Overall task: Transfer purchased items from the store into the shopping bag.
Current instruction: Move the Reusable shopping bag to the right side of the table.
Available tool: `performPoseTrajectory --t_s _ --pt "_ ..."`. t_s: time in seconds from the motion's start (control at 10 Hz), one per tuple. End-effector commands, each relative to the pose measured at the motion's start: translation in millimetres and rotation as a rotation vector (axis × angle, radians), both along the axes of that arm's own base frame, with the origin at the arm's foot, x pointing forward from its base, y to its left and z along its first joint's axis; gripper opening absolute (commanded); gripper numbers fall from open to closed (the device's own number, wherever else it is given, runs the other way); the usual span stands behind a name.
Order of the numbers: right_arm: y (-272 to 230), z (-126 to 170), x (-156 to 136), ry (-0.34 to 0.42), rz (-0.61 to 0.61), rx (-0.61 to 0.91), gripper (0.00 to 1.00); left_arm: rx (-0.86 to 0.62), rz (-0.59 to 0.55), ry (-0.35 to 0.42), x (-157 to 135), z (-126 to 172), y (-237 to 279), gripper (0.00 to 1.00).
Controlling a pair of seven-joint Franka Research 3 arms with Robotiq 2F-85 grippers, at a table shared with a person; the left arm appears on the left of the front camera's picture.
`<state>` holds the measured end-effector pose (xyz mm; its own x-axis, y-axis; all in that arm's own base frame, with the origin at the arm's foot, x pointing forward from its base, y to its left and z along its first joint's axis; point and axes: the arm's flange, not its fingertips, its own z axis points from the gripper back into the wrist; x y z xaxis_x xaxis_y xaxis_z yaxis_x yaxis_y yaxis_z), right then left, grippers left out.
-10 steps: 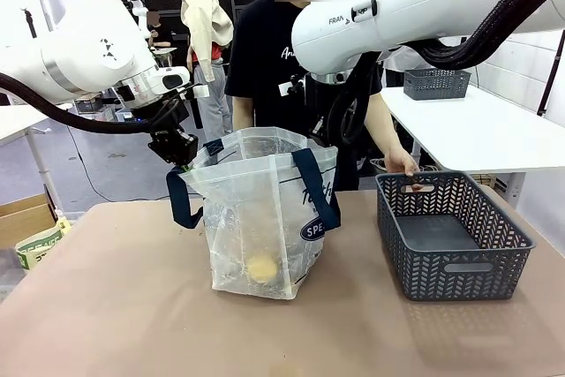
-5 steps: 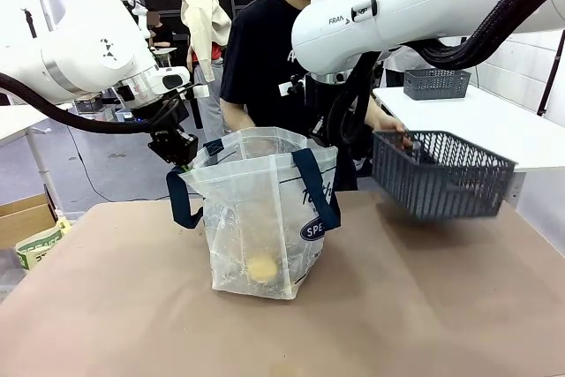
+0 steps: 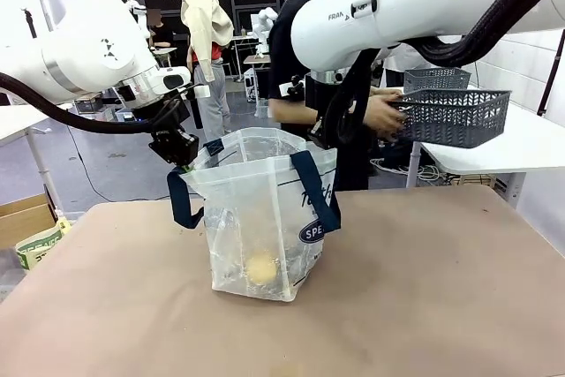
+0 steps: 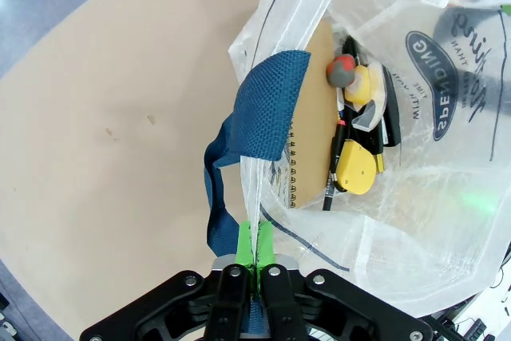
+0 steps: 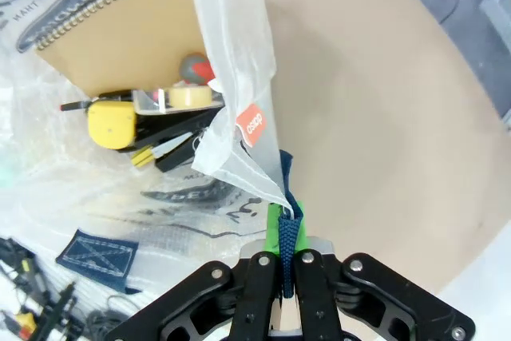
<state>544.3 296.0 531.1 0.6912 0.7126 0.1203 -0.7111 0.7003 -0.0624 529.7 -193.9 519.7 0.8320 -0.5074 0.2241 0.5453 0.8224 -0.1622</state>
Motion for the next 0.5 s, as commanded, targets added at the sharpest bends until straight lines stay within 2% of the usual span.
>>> performPoseTrajectory --t_s 0.0,0.1,0.3,0.4 --pt "11.4 9.3 -2.0 0.094 -0.149 0.039 0.0 -0.026 0.004 0.048 -0.5 6.3 -4.6 0.0" --pt "16.3 14.1 -4.0 0.117 -0.212 0.055 0.0 -0.042 0.027 0.071 1.7 10.2 -7.4 0.0" --pt "28.1 21.0 -7.2 0.179 -0.3 0.079 0.0 -0.148 0.147 0.12 3.9 20.8 -14.2 0.0" --pt "34.6 23.0 -6.1 0.186 -0.345 0.098 0.0 -0.179 0.182 0.128 8.6 24.3 -17.1 0.0"
